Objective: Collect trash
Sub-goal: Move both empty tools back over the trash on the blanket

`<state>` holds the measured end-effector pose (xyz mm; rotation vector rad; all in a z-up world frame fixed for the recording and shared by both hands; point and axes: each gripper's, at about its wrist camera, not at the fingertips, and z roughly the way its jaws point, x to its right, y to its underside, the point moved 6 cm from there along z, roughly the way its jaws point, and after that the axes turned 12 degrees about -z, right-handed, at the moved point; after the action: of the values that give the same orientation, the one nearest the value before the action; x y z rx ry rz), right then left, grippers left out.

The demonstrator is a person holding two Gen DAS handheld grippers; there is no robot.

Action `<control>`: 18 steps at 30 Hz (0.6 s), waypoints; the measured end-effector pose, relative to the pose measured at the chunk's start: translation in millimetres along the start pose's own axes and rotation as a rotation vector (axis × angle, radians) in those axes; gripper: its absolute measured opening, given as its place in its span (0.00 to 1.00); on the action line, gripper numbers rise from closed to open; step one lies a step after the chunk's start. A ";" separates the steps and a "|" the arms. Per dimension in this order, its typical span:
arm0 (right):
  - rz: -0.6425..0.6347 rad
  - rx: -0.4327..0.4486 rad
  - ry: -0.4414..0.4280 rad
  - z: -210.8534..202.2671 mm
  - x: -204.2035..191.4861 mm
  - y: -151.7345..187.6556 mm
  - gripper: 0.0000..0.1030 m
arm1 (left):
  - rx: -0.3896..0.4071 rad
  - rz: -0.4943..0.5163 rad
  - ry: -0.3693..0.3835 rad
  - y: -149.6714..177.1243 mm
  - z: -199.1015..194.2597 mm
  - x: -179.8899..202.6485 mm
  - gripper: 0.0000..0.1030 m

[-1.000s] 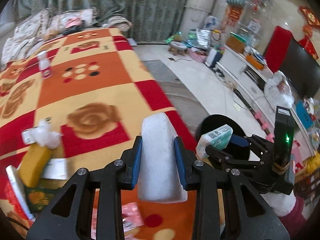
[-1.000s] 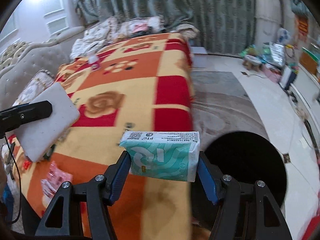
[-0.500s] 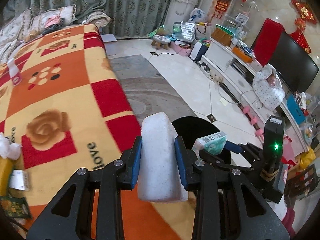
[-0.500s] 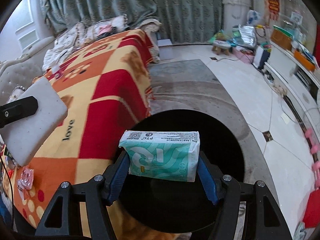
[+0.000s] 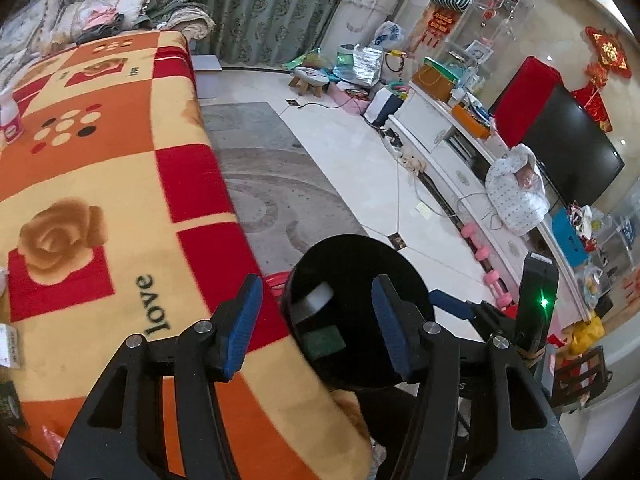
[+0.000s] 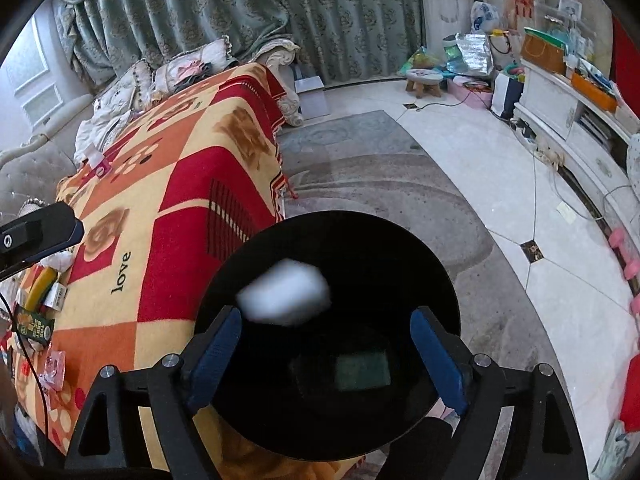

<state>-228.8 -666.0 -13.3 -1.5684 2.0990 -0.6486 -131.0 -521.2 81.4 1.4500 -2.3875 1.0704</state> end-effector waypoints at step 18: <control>-0.151 0.044 -0.058 -4.2 -89.0 -26.2 0.82 | 0.126 -0.021 -0.185 -0.3 -73.8 -78.9 0.54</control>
<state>-188.2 -586.3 11.8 -1.7116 1.9255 -0.6877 -106.2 -417.6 99.1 1.6805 -2.4604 1.1473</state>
